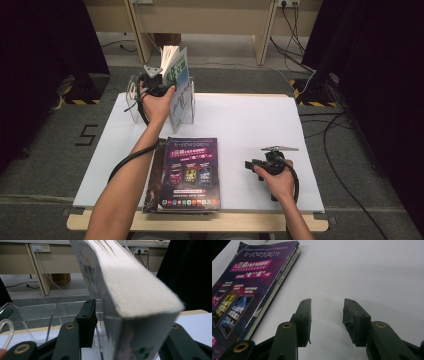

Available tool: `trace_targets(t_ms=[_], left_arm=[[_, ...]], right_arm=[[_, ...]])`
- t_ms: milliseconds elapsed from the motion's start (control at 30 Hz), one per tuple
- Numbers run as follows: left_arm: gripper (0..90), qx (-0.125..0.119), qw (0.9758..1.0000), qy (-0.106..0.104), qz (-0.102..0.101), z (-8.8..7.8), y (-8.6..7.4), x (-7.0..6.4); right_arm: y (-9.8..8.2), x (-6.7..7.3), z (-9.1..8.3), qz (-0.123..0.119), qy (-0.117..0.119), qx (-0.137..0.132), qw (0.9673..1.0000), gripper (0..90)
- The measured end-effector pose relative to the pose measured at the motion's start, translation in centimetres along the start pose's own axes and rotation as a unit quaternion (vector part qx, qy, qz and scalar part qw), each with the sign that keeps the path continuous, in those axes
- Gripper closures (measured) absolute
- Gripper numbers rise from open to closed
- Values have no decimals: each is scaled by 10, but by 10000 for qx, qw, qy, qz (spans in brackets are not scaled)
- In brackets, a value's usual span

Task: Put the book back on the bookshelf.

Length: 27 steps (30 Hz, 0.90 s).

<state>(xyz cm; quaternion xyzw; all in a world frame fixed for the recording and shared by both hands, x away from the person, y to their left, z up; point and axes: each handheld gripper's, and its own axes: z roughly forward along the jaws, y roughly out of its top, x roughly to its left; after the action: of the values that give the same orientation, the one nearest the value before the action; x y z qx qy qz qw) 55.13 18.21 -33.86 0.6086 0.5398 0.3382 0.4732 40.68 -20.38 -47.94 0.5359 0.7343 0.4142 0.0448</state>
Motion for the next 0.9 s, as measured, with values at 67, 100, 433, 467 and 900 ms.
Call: trace_targets(t_ms=[67,100,433,467,900], left_arm=[[509,-9,10000,-9,-5,-1,0,0],[501,-18,10000,-20,-31,-2,1,0],[466,-22,9998,-50,-164,-13,1,8],[462,-25,9998,-88,-200,-16,0,9],[429,126,9993,-288,-221,-27,-13,13]], right_arm=[[0,0,0,7,2,-3,10000,588],[0,0,0,13,2,-15,10000,587],[1,1,-2,-5,-36,-35,10000,584],[1,1,-2,-6,-42,-38,10000,582],[1,4,-2,-64,-106,-78,9999,576]])
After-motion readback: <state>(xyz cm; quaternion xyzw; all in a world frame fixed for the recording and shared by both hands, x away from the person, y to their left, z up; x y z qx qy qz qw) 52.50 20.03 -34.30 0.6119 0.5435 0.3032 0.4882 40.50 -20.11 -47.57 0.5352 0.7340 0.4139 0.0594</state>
